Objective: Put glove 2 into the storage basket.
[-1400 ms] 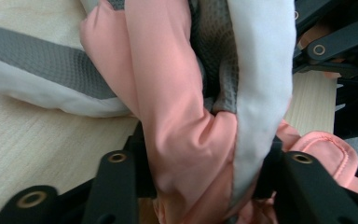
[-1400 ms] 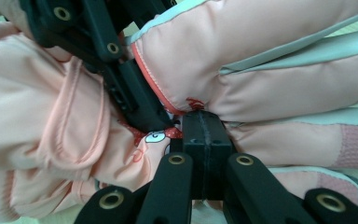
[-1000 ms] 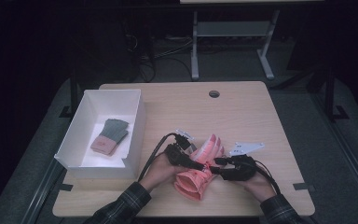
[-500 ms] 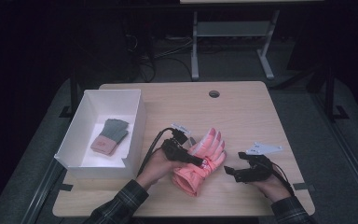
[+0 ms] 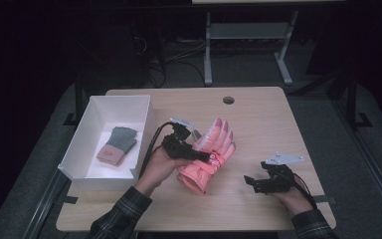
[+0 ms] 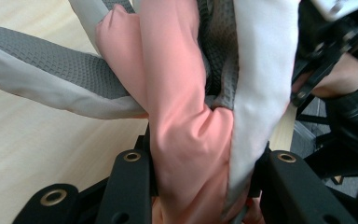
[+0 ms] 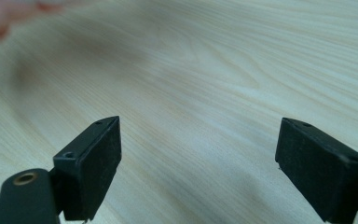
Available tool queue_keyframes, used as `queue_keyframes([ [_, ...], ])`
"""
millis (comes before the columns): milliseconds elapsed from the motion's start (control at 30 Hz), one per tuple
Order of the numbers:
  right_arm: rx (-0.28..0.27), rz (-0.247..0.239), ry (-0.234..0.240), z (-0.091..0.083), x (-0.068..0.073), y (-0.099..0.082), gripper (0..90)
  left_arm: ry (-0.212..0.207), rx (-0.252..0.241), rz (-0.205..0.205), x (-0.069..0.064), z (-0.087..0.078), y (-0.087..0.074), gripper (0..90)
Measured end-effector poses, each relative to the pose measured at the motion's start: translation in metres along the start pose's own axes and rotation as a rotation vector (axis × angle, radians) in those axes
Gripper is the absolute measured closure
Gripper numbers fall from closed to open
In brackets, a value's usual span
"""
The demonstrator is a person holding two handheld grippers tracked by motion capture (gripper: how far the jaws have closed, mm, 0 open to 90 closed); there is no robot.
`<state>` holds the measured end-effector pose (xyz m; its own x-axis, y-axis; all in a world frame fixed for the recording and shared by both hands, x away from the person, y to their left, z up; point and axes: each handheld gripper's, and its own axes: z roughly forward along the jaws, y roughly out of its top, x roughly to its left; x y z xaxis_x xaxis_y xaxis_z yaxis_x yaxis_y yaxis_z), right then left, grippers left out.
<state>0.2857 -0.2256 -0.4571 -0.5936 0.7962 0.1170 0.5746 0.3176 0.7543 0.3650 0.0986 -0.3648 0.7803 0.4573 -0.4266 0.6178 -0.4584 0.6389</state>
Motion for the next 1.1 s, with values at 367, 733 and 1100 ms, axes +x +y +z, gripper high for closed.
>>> queue_keyframes([
  [367,-0.004,0.020,-0.005,-0.001,-0.002,0.000,13.9,0.048,-0.027,0.024,-0.006,-0.044,0.025,63.6],
  [733,-0.005,0.021,-0.007,-0.001,-0.003,0.000,13.9,0.103,-0.083,0.012,0.000,-0.102,0.039,63.6],
  [1100,-0.007,0.020,-0.009,-0.001,-0.004,0.000,13.8,0.170,-0.154,-0.036,0.019,-0.158,0.040,63.6],
])
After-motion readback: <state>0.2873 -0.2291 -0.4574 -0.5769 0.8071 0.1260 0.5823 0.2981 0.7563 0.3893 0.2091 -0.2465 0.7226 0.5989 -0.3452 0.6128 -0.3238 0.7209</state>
